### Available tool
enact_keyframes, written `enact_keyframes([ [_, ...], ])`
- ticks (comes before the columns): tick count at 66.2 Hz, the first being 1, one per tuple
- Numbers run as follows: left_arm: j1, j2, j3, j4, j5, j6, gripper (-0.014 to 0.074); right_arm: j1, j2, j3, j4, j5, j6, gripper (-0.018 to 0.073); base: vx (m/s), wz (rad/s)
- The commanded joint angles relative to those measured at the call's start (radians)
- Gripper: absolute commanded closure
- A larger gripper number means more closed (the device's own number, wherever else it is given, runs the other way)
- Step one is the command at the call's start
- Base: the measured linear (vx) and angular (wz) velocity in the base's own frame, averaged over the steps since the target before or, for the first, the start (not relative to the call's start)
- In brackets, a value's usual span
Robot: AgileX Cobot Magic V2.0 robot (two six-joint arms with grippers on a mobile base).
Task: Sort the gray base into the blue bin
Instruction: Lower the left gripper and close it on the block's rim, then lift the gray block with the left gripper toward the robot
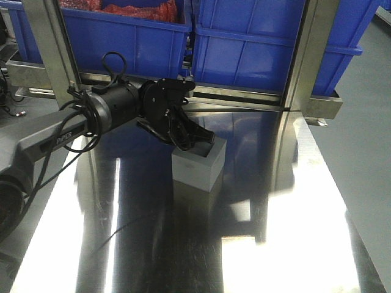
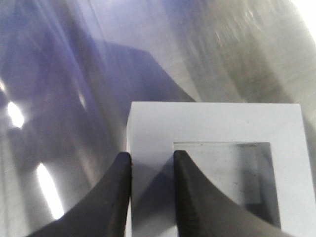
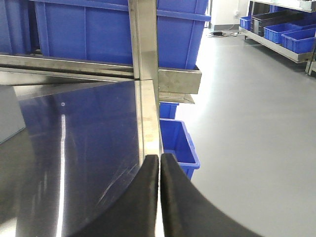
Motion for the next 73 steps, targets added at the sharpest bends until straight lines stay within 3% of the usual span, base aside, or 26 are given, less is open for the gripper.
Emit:
enact_keyframes([
  [1, -0.005, -0.116, -0.020, 0.024, -0.023, 0.004, 0.0603, -0.002, 0.018, 0.002, -0.004, -0.073, -0.012, 0.0564, 0.00, 0.00],
  [20, -0.006, -0.280, 0.018, 0.023, -0.174, 0.004, 0.0604, -0.002, 0.018, 0.002, -0.004, -0.073, -0.012, 0.0564, 0.00, 0.00],
  [35, -0.006, -0.409, 0.107, 0.024, -0.231, 0.004, 0.0604, -0.002, 0.018, 0.002, -0.004, -0.073, -0.012, 0.0564, 0.00, 0.00],
  [50, -0.006, -0.589, 0.304, 0.023, -0.360, 0.004, 0.0604, -0.002, 0.018, 0.002, -0.004, -0.073, -0.012, 0.0564, 0.00, 0.00],
  [73, -0.006, -0.954, 0.753, 0.023, -0.608, 0.004, 0.0604, -0.002, 0.018, 0.002, -0.004, -0.073, -0.012, 0.0564, 0.00, 0.00],
])
